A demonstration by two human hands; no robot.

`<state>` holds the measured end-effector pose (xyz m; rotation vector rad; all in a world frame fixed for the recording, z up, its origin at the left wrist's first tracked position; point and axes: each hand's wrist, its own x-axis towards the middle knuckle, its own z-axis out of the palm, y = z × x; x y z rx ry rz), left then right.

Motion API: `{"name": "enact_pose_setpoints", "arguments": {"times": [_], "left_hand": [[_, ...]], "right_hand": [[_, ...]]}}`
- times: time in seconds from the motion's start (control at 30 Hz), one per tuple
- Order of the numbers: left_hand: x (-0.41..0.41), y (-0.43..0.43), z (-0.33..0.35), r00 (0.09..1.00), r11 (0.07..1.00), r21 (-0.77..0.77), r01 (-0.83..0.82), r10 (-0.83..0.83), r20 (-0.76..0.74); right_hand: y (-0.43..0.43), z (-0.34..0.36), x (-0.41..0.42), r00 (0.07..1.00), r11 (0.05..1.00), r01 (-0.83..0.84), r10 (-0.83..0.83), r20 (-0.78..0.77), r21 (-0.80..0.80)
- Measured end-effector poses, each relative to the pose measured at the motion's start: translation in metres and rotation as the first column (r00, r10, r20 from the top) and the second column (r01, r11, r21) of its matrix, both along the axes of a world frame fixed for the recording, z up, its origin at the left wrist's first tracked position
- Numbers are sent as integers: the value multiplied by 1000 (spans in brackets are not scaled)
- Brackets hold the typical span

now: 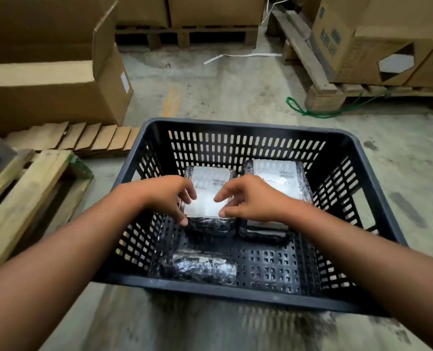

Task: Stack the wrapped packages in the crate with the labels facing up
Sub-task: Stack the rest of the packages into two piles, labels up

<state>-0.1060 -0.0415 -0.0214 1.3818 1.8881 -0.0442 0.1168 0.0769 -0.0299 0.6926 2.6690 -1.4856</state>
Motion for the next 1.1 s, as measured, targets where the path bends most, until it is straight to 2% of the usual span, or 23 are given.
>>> {"name": "enact_pose_setpoints", "arguments": {"times": [0.07,0.17,0.23,0.3,0.33,0.47,0.6,0.73,0.87,1.0,1.1], "left_hand": [[10,-11,1,996,987,-146,74,-66,58],[34,-25,-8,978,925,-319,206,-182,104],[46,-30,-14,966,895,-363,259,-237,105],[50,-30,-15,965,894,-363,262,-244,97],[49,-30,-14,965,895,-362,261,-241,101],[45,-30,-7,971,922,-305,239,-220,96],[42,-29,-12,975,972,-92,217,-211,71],[31,-25,-6,973,991,-34,128,-119,197],[9,-18,14,908,999,23,41,-47,417],[-22,-11,42,860,992,124,-33,-35,509],[-39,-6,58,795,979,139,-151,36,606]], "right_hand": [[-13,-2,7,991,991,-110,116,69,-80],[-36,-10,11,915,945,-317,326,236,-78],[-47,-19,11,886,926,-375,371,279,-40],[-48,-23,10,899,931,-365,354,260,-6],[-44,-23,11,908,939,-342,341,243,-39],[-26,-22,15,943,932,-247,293,154,-264],[-12,-25,20,981,927,-142,178,72,-347],[-4,-17,22,987,937,-121,150,63,-328],[13,5,26,999,925,-30,40,19,-379],[26,21,30,995,925,18,-52,-81,-380],[31,35,26,974,908,-7,-89,-210,-419]]}}
